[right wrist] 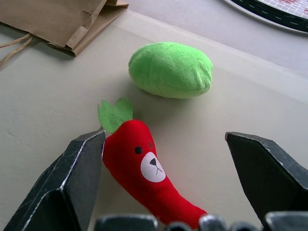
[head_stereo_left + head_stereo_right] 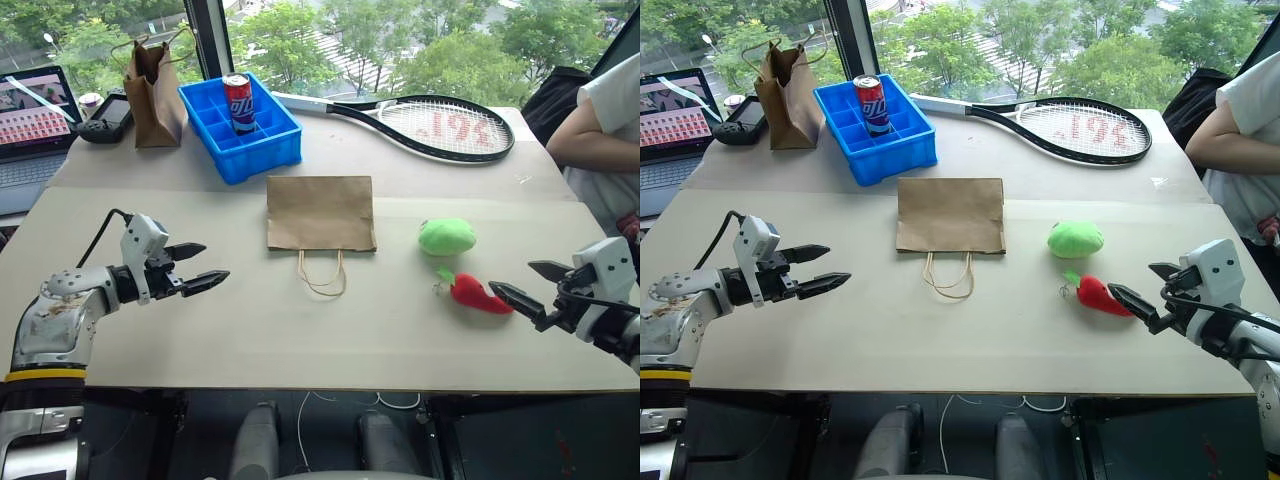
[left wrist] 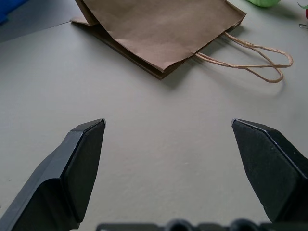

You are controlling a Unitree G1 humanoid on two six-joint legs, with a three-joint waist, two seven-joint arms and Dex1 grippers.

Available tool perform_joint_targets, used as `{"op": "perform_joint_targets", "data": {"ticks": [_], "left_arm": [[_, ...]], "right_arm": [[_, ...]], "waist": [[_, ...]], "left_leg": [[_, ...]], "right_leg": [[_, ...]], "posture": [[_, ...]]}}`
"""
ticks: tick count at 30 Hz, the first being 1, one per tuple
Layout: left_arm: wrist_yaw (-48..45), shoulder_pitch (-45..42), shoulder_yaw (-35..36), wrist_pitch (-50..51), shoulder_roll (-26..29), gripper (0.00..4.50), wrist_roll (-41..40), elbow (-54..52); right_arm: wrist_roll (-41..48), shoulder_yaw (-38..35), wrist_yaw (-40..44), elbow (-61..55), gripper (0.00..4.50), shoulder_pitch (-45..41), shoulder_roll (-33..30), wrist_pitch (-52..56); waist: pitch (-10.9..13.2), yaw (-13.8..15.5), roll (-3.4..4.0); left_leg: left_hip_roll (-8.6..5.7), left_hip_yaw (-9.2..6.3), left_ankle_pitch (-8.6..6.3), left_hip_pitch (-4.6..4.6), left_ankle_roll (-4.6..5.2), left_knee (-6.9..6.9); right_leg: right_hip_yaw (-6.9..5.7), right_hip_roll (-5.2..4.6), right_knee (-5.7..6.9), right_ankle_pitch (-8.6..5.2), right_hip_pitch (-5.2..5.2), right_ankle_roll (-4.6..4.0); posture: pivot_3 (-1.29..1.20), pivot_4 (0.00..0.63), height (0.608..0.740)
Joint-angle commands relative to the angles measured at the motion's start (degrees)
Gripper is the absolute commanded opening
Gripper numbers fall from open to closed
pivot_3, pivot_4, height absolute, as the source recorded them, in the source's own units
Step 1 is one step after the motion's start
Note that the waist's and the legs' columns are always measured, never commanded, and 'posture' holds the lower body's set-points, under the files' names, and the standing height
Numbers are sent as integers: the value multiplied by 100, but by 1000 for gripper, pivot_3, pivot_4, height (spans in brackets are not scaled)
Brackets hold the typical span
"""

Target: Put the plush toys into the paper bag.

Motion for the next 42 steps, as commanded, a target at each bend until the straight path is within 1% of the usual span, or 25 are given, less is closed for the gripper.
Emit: {"op": "perform_joint_targets", "data": {"ticks": [1, 4, 7, 10, 12, 15, 17, 22, 26, 28, 32, 34, 35, 36, 39, 40, 41, 42], "left_arm": [[-296, -98, 115, 29, 115, 4500, -239, -82], [-973, -293, 131, -58, 367, 4500, -510, -235], [-1396, -562, -23, -83, 607, 4500, -522, -309], [-1972, -990, -472, -321, 788, 4500, -285, -361], [-2290, -1262, -834, -572, 818, 4500, -82, -339], [-2549, -1741, -1321, -998, 573, 4500, 177, -180], [-2593, -2014, -1561, -1137, 308, 4500, 284, -23], [-2484, -2480, -2092, -1875, -423, 4500, 853, 750], [-2414, -2758, -2434, -2890, -909, 4500, 1414, 1710], [-2401, -2921, -2541, -3324, -1084, 4500, 1635, 2221], [-2303, -3293, -2617, -4129, -1393, 4500, 1976, 3305], [-2290, -3448, -2602, -4383, -1512, 3980, 2065, 3718], [-2282, -3523, -2584, -4492, -1570, 3838, 2093, 3903], [-2236, -3602, -2605, -4669, -1612, 3364, 2181, 4105], [-2206, -3757, -2590, -4969, -1757, 2286, 2282, 4521], [-2214, -3799, -2571, -5032, -1803, 2069, 2293, 4626], [-2226, -3842, -2551, -5087, -1851, 1595, 2301, 4732], [-2237, -3878, -2534, -5145, -1892, 1348, 2308, 4822]], "right_arm": [[37, -195, 14, -131, 4416, -81, -22, -128], [407, -146, 433, -375, 4416, -279, -284, 32], [1019, -108, 768, -673, 4416, -634, -590, 477], [1545, 327, 1246, -1153, 4416, -1093, -1178, 883], [1687, 711, 1392, -1356, 4416, -1433, -1439, 1026], [1549, 1372, 1428, -1465, 4416, -1900, -1625, 1069], [1397, 1724, 1402, -1528, 4416, -2088, -1644, 1025], [1199, 2211, 1121, -1636, 4416, -2344, -1436, 1021], [1187, 2179, 909, -1772, 4416, -2253, -1318, 1080], [1217, 2024, 801, -1827, 4416, -2141, -1307, 1132], [1236, 1723, 656, -1968, 4416, -1823, -1353, 1197], [1242, 1608, 591, -2042, 4500, -1671, -1339, 1221], [1235, 1560, 560, -2076, 4500, -1603, -1333, 1228], [1225, 1501, 529, -2109, 4500, -1532, -1325, 1231], [1193, 1385, 420, -2163, 4500, -1413, -1302, 1226], [1186, 1368, 398, -2170, 4500, -1393, -1302, 1216], [1186, 1351, 376, -2177, 4500, -1376, -1299, 1213], [1183, 1337, 366, -2184, 4500, -1360, -1301, 1208]], "waist": [[0, 0, 0], [0, -2, 0], [1, -16, 1], [0, -10, 1], [0, -9, 1], [1, 25, -1], [2, 53, -2], [2, 71, -2], [2, 75, -3], [3, 75, -3], [3, 111, -4], [3, 122, -4], [3, 127, -4], [3, 125, -4], [3, 130, -4], [3, 131, -4], [3, 132, -4], [3, 131, -5]], "left_leg": [[0, 0, 0, 0, 0, 0], [0, 0, 0, 0, -1, 0], [1, 0, -1, 0, -1, 0], [2, 0, -2, 4, -3, -1], [2, 0, -3, 4, -4, -1], [1, 0, -2, -1, -3, -1], [0, 0, 3, -8, 6, 7], [-1, 0, 25, -19, 41, 13], [-1, -2, 28, -23, 46, 14], [0, -4, 29, -25, 47, 15], [-2, -6, 29, -33, 47, 20], [-2, -6, 29, -37, 47, 24], [-2, -6, 29, -38, 47, 24], [-2, -7, 29, -39, 47, 25], [-2, -8, 29, -39, 48, 25], [-2, -9, 29, -39, 48, 25], [-3, -9, 29, -40, 48, 27], [-3, -9, 29, -40, 48, 27]], "right_leg": [[0, 0, 0, 0, 0, 0], [0, 0, 1, 0, -1, -1], [0, 2, 7, 2, -4, -3], [0, 2, 4, 0, 1, -1], [0, 0, 2, 1, 1, -4], [0, 1, -2, 2, 0, -9], [0, 1, -3, 9, -2, -21], [0, 3, -1, 12, -8, -22], [1, 5, 5, 14, -11, -19], [1, 8, 6, 24, -12, -1], [1, 7, 6, 25, -14, 0], [1, 7, 5, 26, -14, 2], [1, 7, 5, 27, -14, 4], [1, 7, 5, 29, -14, 7], [1, 8, 6, 32, -14, 13], [1, 8, 6, 32, -14, 14], [1, 7, 6, 33, -14, 15], [1, 7, 6, 33, -13, 15]], "posture": [[0, 150, 731], [0, 150, 731], [0, 150, 731], [0, 150, 731], [0, 150, 731], [0, 150, 731], [0, 150, 731], [0, 150, 731], [0, 150, 731], [0, 150, 731], [0, 150, 731], [0, 150, 731], [0, 150, 731], [0, 150, 731], [0, 150, 731], [0, 150, 731], [0, 150, 731], [0, 150, 731]]}}
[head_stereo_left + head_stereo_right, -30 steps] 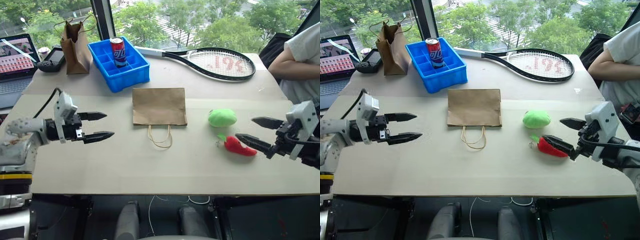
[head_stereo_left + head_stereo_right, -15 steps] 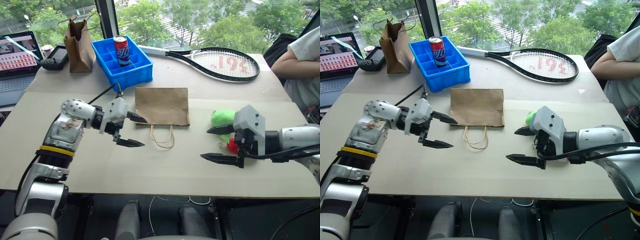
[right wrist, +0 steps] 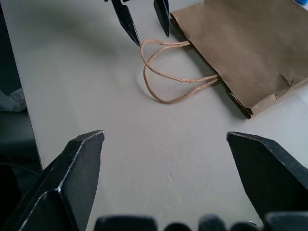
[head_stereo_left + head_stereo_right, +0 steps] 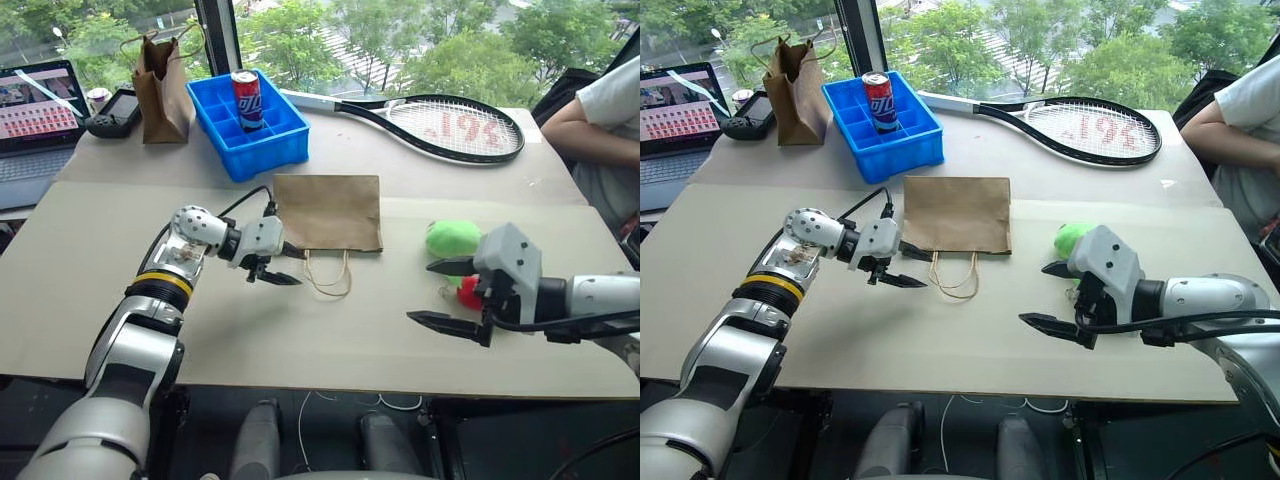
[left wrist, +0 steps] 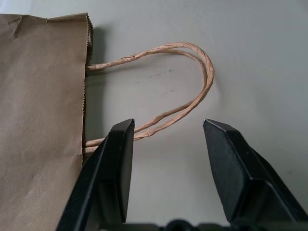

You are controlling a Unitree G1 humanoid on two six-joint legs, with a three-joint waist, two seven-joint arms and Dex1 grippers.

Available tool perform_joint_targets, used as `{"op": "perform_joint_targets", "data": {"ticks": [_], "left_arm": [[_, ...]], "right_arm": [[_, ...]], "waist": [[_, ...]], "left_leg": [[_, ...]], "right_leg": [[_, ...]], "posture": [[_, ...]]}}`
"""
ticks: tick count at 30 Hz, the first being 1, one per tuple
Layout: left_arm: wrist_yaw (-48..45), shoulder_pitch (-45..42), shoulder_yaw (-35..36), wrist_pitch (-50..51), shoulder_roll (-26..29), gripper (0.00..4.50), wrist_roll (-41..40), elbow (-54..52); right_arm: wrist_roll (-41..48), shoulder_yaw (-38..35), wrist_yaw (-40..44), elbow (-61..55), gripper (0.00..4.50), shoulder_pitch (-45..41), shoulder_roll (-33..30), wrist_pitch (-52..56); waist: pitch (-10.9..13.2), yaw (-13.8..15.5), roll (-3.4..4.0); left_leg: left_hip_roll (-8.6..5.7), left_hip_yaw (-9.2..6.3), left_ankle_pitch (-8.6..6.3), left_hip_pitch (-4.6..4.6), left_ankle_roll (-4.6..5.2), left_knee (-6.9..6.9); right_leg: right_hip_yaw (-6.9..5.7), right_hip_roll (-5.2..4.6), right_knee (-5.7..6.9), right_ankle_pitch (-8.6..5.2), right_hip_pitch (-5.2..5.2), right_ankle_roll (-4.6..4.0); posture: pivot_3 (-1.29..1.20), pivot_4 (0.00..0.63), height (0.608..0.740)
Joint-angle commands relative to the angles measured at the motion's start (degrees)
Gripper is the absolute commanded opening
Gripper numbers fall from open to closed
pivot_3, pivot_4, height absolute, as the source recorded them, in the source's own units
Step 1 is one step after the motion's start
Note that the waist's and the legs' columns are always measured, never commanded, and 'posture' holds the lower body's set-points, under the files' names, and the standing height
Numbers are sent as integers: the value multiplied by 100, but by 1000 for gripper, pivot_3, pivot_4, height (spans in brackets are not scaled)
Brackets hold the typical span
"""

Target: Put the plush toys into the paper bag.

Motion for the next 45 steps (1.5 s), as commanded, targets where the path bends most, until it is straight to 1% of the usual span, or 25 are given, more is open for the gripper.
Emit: {"op": "perform_joint_targets", "data": {"ticks": [1, 3, 4, 7, 11, 16, 19, 21, 22, 23, 26, 27, 29, 32, 33, 36, 45], "left_arm": [[-28, -280, 125, -284, -140, 898, 15, 280], [-93, -321, 178, -297, -205, 179, -26, 397], [-152, -338, 222, -263, -235, 13, -77, 431], [-352, -368, 330, -109, -263, 13, -186, 421], [-783, -459, 586, 567, -245, 13, -548, 137], [-865, -623, 800, 2062, -118, 13, -1314, -983], [-860, -536, 898, 2695, -92, 13, -1491, -1628], [-815, -421, 924, 3167, -75, 0, -1656, -2167], [-777, -368, 923, 3334, -61, 0, -1698, -2376], [-744, -327, 922, 3455, -44, 0, -1726, -2528], [-620, -256, 896, 3776, -34, 0, -1773, -2940], [-592, -240, 889, 3847, -31, 0, -1788, -3027], [-537, -219, 890, 3966, -34, 0, -1814, -3151], [-450, -200, 911, 4139, -57, 0, -1876, -3299], [-432, -189, 908, 4177, -62, 0, -1887, -3346], [-391, -140, 898, 4340, -81, 0, -1959, -3528], [-92, -118, 1023, 4930, -134, 0, -2301, -3949]], "right_arm": [[-21, -264, -94, -143, 4500, 22, 2, -14], [-38, -264, -106, -136, 4500, 33, 9, -36], [-47, -261, -113, -126, 4500, 33, 18, -48], [-69, -248, -122, -108, 4500, 56, 35, -75], [-75, -200, -105, -132, 4500, 175, 51, -83], [53, 50, -281, -290, 4500, 292, 300, 49], [-45, 315, -514, -308, 4500, 275, 545, 87], [-174, 539, -833, -180, 4004, 146, 858, 114], [-212, 614, -938, -140, 3830, 91, 977, 124], [-240, 663, -1005, -120, 3495, 49, 1057, 139], [-432, 1074, -1643, 167, 2381, -319, 1950, 21], [-511, 1180, -1815, 263, 2109, -432, 2193, 16], [-623, 1293, -2038, 407, 1388, -579, 2584, 39], [-951, 1625, -2311, 763, 449, -847, 3057, -21], [-1043, 1718, -2364, 867, 30, -918, 3171, -44], [-1354, 1912, -2514, 1328, 30, -1113, 3561, -252], [-2375, 2258, -2457, 3249, 30, -1603, 4211, -1398]], "waist": [[0, 0, 0], [0, -3, 0], [0, -9, 0], [0, -15, 0], [0, -14, 0], [0, -15, -1], [0, -30, 0], [0, -48, 0], [0, -54, 0], [0, -73, 0], [1, -132, -3], [1, -153, -3], [1, -159, -2], [1, -147, -1], [1, -147, -2], [1, -145, -2], [1, -151, -1]], "left_leg": [[0, 0, 0, 0, 0, 1], [0, -1, 0, 0, 0, 1], [0, -1, 0, 0, 0, 1], [0, -2, 0, 1, 0, 0], [0, -3, 0, 0, 0, 1], [0, -9, 1, -6, 1, 6], [-1, -11, 1, -6, 1, 6], [-1, -14, 1, -5, 1, 7], [-1, -15, 1, -5, 1, 9], [-1, -15, 1, -4, 1, 9], [-1, -16, 2, 1, 2, 12], [1, -20, 2, 3, 2, 17], [0, -22, 2, 8, 2, 19], [0, -26, 2, 8, 3, 21], [-2, -25, 2, 8, 3, 22], [-1, -25, 2, 7, 3, 22], [0, -26, 3, 7, 3, 22]], "right_leg": [[0, 0, 0, 0, 1, 0], [0, 0, 1, 1, 1, 1], [0, 0, 1, 1, 1, 1], [0, 2, 2, 2, 1, 4], [0, 2, 3, 2, 1, 5], [-1, 3, 4, 3, 1, 7], [-1, 3, 6, 2, 1, 10], [-2, 5, 7, 2, 3, 11], [-2, 5, 12, 2, 2, 11], [-2, 6, 14, 1, 2, 11], [-1, 8, 28, 0, 2, 12], [-1, 12, 41, -2, 3, 13], [-1, 12, 60, -7, -2, 14], [-1, 15, 68, -10, -2, 13], [-1, 12, 67, -10, -2, 14], [-1, 14, 68, -10, -3, 14], [-1, 17, 72, -11, -4, 15]], "posture": [[0, 150, 731], [0, 150, 731], [0, 150, 731], [0, 150, 731], [0, 150, 731], [0, 150, 731], [0, 150, 731], [0, 150, 731], [0, 150, 731], [0, 150, 731], [0, 150, 731], [0, 150, 731], [0, 150, 731], [0, 150, 731], [0, 150, 731], [0, 150, 731], [0, 150, 731]]}}
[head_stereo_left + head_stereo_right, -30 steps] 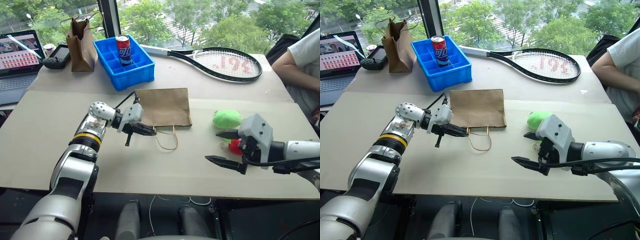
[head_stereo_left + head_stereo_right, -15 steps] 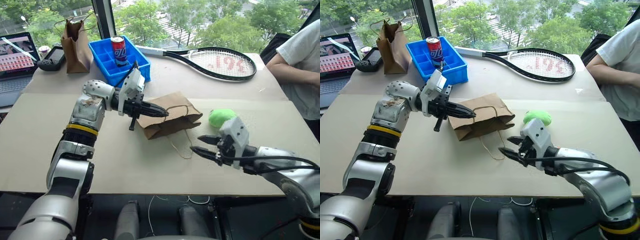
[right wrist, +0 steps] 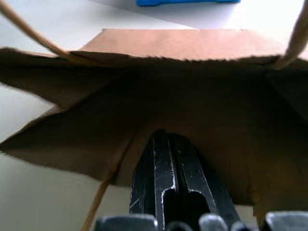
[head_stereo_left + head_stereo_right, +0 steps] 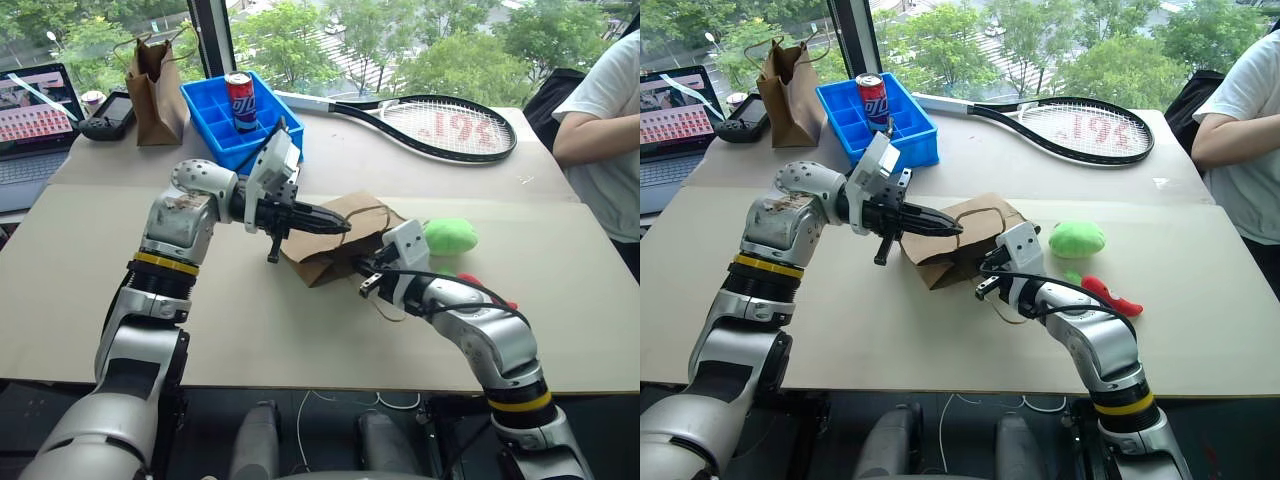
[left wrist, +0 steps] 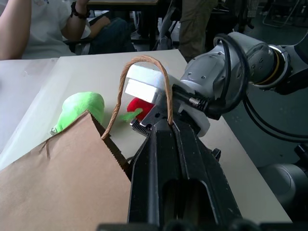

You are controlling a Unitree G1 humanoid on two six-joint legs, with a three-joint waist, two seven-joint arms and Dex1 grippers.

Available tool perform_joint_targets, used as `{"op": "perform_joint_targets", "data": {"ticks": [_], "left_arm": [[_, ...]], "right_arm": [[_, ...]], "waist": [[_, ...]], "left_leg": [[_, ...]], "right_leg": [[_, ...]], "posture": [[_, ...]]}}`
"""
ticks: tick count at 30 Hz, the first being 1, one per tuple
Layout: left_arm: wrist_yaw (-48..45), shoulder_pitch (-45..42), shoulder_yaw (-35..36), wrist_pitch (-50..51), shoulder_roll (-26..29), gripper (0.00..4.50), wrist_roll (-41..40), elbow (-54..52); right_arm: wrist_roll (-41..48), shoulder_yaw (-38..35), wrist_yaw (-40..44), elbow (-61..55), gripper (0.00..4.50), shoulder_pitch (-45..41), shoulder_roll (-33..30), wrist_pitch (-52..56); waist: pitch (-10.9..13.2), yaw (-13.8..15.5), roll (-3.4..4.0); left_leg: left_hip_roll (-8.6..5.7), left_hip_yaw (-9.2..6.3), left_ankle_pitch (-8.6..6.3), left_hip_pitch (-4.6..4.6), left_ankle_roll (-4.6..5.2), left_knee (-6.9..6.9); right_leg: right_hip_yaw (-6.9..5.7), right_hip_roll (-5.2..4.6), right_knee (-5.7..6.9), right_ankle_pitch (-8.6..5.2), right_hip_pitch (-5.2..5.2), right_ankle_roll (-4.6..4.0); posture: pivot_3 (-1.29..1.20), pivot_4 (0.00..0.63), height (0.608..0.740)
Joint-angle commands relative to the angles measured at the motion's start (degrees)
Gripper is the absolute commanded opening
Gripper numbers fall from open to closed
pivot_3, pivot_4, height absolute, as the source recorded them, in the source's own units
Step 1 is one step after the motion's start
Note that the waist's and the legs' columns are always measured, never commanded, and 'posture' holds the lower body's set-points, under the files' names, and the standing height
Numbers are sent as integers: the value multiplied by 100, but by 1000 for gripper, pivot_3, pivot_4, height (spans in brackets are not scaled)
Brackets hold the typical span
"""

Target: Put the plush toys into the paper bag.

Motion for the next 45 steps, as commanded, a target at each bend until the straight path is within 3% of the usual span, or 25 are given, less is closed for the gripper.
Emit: {"op": "perform_joint_targets", "data": {"ticks": [1, 7, 16, 26, 39, 45], "left_arm": [[179, -70, 182, 259, -18, 0, -286, -344], [678, -451, 453, 222, 96, 0, -230, -262], [1413, -1292, 873, -57, 229, 0, -159, -88], [1635, -1564, 1025, 88, 224, 0, -431, -455], [2085, -367, 893, 917, -44, 0, -984, -1434], [2566, -72, 943, 1470, -249, 0, -1370, -1876]], "right_arm": [[-430, 102, 98, 630, 30, -217, 130, -660], [-904, 413, 399, 1263, 30, -280, 219, -1114], [-1225, 455, 477, 1120, 30, -200, 304, -1200], [-1373, 438, 504, 978, 30, -140, 371, -1143], [-990, -74, 744, -46, 30, -28, 151, -710], [-490, -551, 1016, -1041, 1807, 170, -293, -72]], "waist": [[0, -6, 0], [0, -10, 0], [0, -12, 0], [1, -11, 1], [1, 0, 1], [1, 8, 1]], "left_leg": [[0, -1, 0, 0, 0, 0], [0, -1, 0, -1, 0, -3], [0, -1, 0, 0, 0, -4], [0, -1, 0, -1, -1, -7], [0, -1, 0, -4, -1, -9], [0, -1, 0, -2, -1, -8]], "right_leg": [[0, 2, 0, 0, 0, 0], [0, 2, 2, -2, -3, 2], [0, 2, 7, -4, -6, 4], [0, 2, 6, -5, -8, 4], [0, 2, 7, -5, -10, 3], [0, 1, 6, -5, -7, 4]], "posture": [[0, 150, 731], [0, 150, 731], [0, 150, 731], [0, 150, 731], [0, 150, 731], [0, 150, 731]]}}
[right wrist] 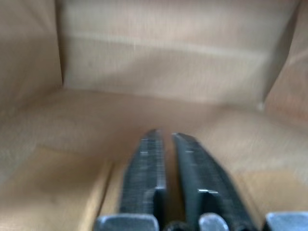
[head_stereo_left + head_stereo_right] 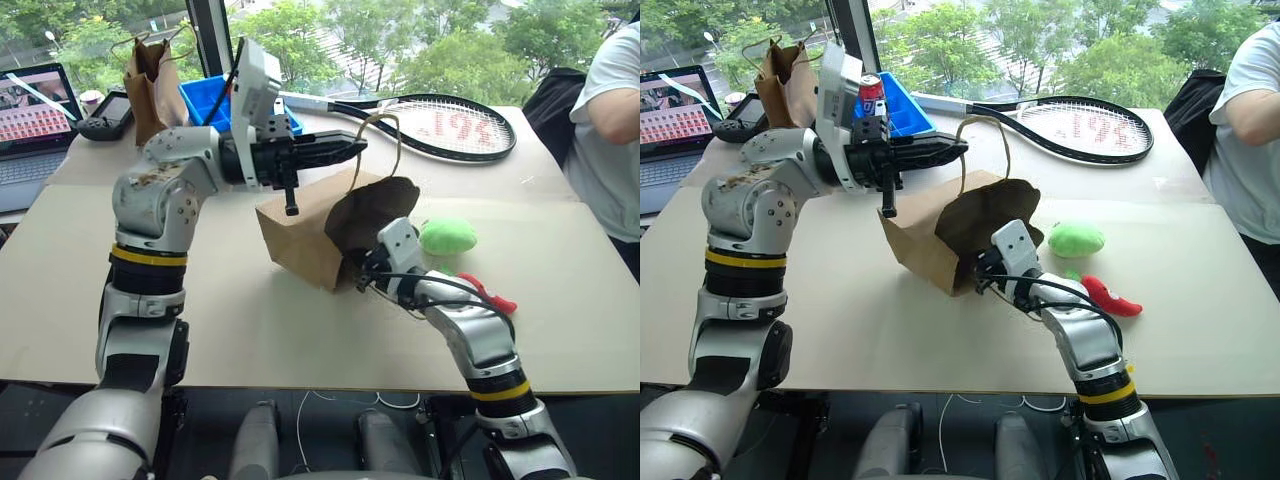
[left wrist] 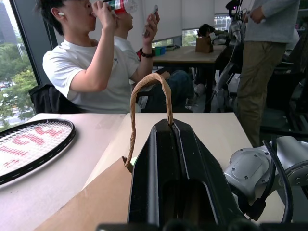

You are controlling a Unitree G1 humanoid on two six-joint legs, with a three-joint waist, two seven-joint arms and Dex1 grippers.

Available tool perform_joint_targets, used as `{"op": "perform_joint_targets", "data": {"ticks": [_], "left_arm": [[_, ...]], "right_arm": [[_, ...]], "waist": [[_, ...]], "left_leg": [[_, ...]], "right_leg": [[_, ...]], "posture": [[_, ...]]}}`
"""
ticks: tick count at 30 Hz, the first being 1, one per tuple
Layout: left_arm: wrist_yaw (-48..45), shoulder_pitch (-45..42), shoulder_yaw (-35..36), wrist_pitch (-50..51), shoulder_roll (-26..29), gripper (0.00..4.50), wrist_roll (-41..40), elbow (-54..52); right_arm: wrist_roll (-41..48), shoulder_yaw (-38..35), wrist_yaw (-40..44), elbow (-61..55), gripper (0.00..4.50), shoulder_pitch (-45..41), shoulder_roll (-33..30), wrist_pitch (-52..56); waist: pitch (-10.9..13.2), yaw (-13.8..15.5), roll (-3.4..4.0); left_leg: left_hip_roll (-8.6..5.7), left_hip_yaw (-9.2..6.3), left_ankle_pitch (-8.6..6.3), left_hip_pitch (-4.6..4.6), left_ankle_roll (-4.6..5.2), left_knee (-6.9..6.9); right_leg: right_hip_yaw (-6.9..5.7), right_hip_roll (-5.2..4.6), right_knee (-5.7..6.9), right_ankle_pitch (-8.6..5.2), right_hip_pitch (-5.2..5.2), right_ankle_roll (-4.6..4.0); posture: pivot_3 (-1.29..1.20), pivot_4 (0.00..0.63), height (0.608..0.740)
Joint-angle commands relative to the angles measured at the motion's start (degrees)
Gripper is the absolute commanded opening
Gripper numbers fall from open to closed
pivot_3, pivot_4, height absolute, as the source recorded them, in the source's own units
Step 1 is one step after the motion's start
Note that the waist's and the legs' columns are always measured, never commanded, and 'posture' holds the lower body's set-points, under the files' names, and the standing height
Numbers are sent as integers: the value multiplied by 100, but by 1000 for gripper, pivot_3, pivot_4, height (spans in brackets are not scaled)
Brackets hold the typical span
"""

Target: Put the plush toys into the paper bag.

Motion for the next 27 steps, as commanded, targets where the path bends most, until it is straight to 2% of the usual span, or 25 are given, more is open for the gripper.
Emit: {"op": "perform_joint_targets", "data": {"ticks": [1, 7, 8, 11, 15, 18, 23, 27], "left_arm": [[300, 135, 102, 353, -96, 0, -366, -452], [557, 319, 43, 750, -190, 0, -652, -721], [597, 335, 27, 812, -203, 0, -686, -741], [679, 415, -62, 968, -249, 0, -784, -846], [811, 562, -177, 1211, -367, 0, -921, -1011], [874, 616, -264, 1345, -409, 0, -992, -1073], [921, 581, -326, 1415, -466, 0, -996, -1044], [1041, 464, -264, 1561, -584, 0, -1132, -950]], "right_arm": [[424, -497, 181, -823, 2191, 79, -327, 417], [1011, -1318, 108, -1474, 4310, -14, -632, 929], [1105, -1446, 56, -1509, 4490, -42, -638, 998], [1390, -1807, -14, -1613, 4490, -55, -692, 1191], [1765, -2431, 55, -1680, 4490, 181, -1075, 1555], [2179, -2982, -313, -1554, 4490, 96, -935, 1898], [2177, -2790, -403, -1724, 4490, 487, -961, 1857], [1413, -2357, -500, -1673, 4490, 1000, -1576, 1595]], "waist": [[0, -1, 0], [0, -1, 0], [0, -4, 0], [0, -7, 0], [1, 22, -1], [1, 17, -1], [0, -9, 0], [1, -6, 2]], "left_leg": [[0, 0, 0, 1, 0, 0], [0, 0, 0, 1, 0, 0], [0, 0, 0, 2, 0, 0], [0, 0, 0, 5, 0, -3], [-3, 0, 0, 2, 0, -4], [-5, 0, 0, 2, 0, -2], [-4, -1, 0, 10, 0, -9], [-6, -1, 0, 8, 0, -10]], "right_leg": [[0, 0, 0, 0, 0, 0], [0, 0, 0, 0, 0, -1], [0, 0, -1, 0, 0, -1], [1, 0, -1, -1, 0, -2], [1, -5, -8, -1, 5, -3], [1, -6, -16, -1, 7, -3], [1, -4, -16, -2, 12, -5], [2, -6, -17, -4, 10, -6]], "posture": [[0, 150, 731], [0, 150, 731], [0, 150, 731], [0, 150, 731], [0, 150, 731], [0, 150, 731], [0, 150, 731], [0, 150, 731]]}}
